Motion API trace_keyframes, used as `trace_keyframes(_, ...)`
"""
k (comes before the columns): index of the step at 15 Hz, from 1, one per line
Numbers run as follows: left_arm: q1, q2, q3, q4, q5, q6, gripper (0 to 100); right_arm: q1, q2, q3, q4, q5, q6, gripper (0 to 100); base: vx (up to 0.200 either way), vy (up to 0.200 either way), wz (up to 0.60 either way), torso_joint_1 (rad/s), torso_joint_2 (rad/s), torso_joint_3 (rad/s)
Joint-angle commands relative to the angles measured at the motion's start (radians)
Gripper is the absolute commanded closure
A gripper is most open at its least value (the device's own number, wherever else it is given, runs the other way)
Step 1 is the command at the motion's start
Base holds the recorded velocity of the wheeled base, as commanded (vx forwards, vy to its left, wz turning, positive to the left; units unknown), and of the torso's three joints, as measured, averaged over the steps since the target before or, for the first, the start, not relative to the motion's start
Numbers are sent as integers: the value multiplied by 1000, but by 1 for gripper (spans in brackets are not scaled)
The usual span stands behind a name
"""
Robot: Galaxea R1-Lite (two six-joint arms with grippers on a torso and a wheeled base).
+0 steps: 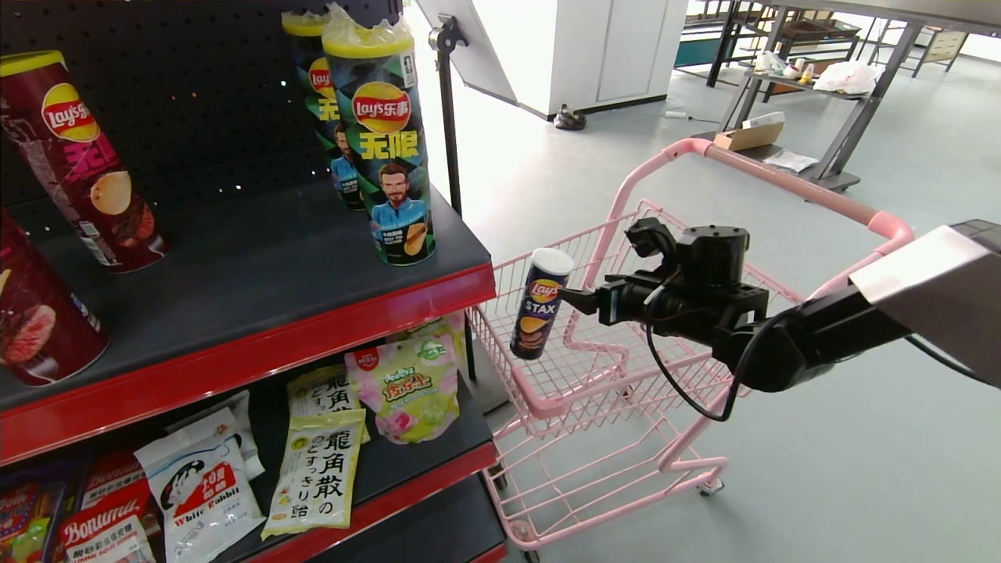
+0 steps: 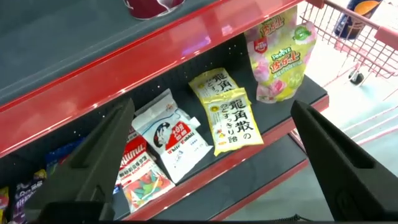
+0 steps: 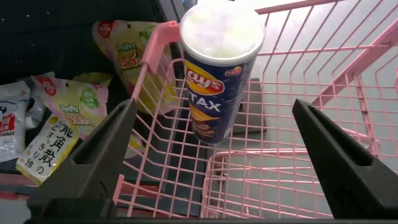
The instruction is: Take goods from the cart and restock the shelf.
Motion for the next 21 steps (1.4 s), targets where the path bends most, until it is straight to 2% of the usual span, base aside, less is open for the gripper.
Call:
trace_keyframes(1, 0, 4, -1, 0, 2, 0, 0, 11, 97, -73, 2, -1, 4, 0, 0, 0, 0, 0, 0, 0)
trace_keyframes(13, 2, 3, 2, 0, 8, 0, 0, 9, 266, -268, 5, -21, 9, 0, 0, 0, 0, 0, 0, 0)
trace_keyframes(21, 2, 3, 11, 0, 8, 1, 0, 26, 327, -394, 24, -44, 63, 0, 0, 0, 0, 0, 0, 0)
